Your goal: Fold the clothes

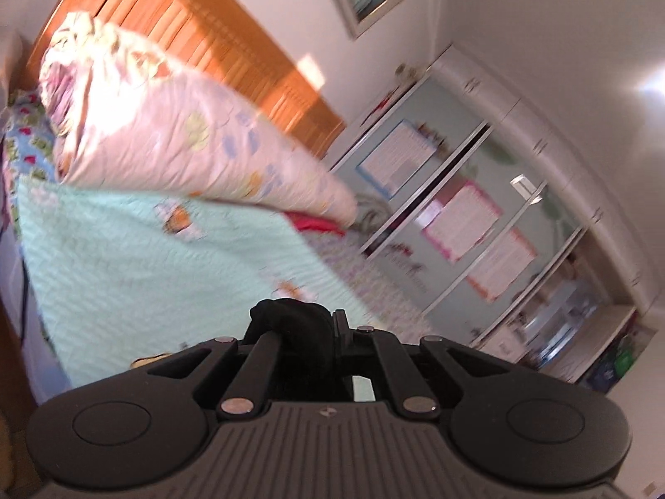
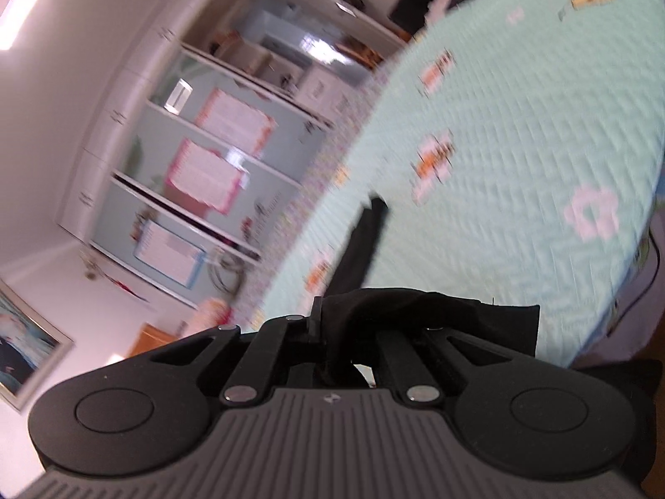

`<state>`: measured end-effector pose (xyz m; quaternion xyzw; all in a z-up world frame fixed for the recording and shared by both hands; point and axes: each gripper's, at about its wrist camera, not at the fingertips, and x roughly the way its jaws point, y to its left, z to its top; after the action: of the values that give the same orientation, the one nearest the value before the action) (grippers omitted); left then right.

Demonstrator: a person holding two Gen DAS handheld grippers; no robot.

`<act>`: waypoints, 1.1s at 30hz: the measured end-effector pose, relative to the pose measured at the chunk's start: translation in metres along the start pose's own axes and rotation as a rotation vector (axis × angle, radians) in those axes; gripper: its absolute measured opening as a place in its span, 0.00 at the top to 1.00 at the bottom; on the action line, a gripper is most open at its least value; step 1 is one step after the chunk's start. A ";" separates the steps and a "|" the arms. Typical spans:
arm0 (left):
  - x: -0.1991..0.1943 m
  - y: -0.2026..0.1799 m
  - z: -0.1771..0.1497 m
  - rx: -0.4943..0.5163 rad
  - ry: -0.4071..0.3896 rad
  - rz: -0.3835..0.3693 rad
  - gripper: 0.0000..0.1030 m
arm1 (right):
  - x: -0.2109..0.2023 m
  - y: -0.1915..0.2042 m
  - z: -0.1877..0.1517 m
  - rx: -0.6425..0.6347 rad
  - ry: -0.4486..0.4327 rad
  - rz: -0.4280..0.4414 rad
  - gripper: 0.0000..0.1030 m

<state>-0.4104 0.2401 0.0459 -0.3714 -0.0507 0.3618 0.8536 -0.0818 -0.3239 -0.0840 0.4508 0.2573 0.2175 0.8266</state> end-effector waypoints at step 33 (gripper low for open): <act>0.425 0.012 0.027 0.265 0.423 0.399 0.73 | 0.541 0.207 -0.023 -0.156 0.634 -0.302 0.51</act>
<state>-0.1151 0.5404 -0.0201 -0.3264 0.2491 0.4404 0.7984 0.2957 0.1142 -0.0416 0.2535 0.5472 0.2407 0.7605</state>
